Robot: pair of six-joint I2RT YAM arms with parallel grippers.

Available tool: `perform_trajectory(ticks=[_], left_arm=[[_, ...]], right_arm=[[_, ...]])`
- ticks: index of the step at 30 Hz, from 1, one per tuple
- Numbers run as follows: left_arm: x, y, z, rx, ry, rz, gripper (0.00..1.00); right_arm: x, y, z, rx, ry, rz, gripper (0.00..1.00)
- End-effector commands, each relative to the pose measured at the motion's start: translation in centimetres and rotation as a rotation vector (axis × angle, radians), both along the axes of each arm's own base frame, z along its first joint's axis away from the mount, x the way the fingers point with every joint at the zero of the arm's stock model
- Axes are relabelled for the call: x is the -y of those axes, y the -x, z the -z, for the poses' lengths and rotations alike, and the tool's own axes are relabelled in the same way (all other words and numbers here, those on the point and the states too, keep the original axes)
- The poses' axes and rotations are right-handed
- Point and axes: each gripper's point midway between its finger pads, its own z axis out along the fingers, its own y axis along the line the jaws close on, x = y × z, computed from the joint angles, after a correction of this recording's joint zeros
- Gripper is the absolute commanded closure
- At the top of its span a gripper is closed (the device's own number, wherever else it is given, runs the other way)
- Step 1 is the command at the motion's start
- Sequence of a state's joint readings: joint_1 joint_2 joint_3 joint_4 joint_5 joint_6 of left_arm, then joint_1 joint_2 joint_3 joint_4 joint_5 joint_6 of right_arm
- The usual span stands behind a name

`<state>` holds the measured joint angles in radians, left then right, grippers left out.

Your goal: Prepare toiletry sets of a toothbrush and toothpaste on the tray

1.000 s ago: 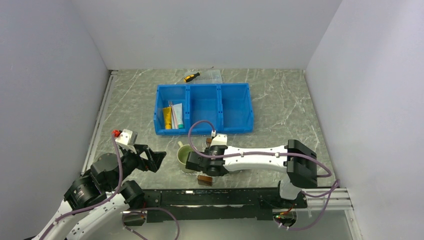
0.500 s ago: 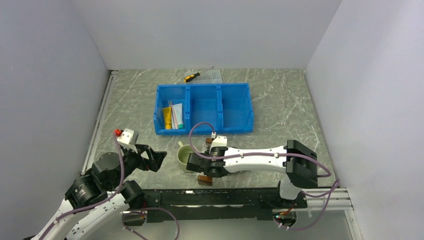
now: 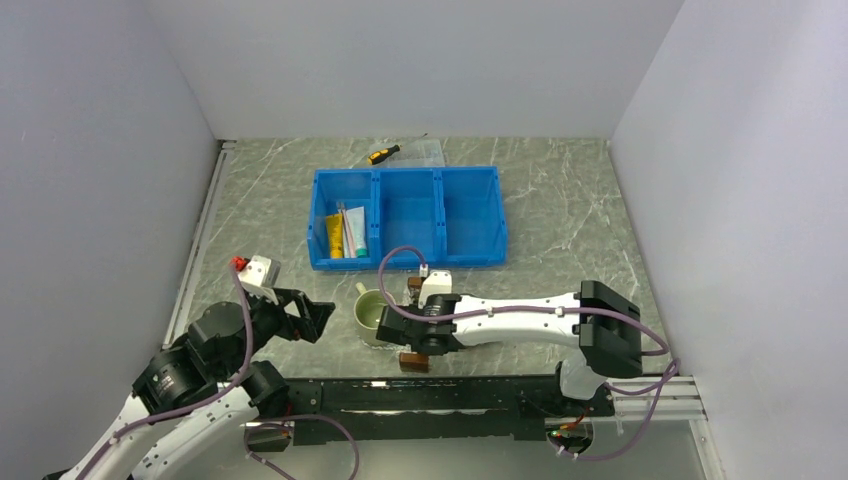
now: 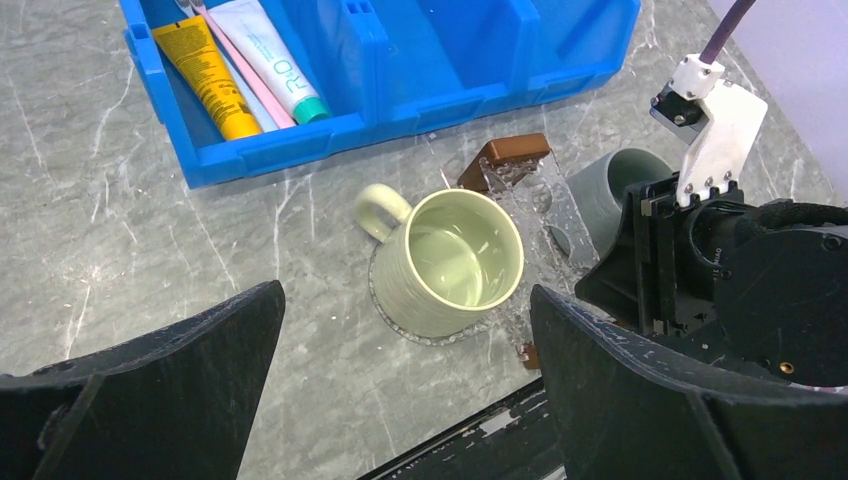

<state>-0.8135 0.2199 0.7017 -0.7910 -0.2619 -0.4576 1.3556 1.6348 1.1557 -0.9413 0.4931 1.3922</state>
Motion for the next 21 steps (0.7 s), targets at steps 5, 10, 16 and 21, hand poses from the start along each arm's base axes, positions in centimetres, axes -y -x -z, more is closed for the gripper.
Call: perform_trajectory(ticks=[5,10,16,21], left_arm=[[-0.4,-0.4,-1.0,0.01,0.012,-0.036,0.01],[-0.4,-0.5,-0.9,0.005,0.007,-0.041,0.01],[-0.3,-0.6,-0.7,-0.001,-0.001,-0.042,0.01],[-0.3,-0.7,-0.7,-0.005,-0.005,-0.043,0.01]], right_arm=[[0.2,-0.7,-1.3,0.05,-0.023,-0.098,1.0],[0.6,-1.3,-1.1,0.052,-0.035,-0.12,1.0],[0.2,-1.6,-0.9,0.051,-0.053,-0.135,1.0],[-0.3,-1.7,-0.5,0.047,-0.049,-0.144,1.0]])
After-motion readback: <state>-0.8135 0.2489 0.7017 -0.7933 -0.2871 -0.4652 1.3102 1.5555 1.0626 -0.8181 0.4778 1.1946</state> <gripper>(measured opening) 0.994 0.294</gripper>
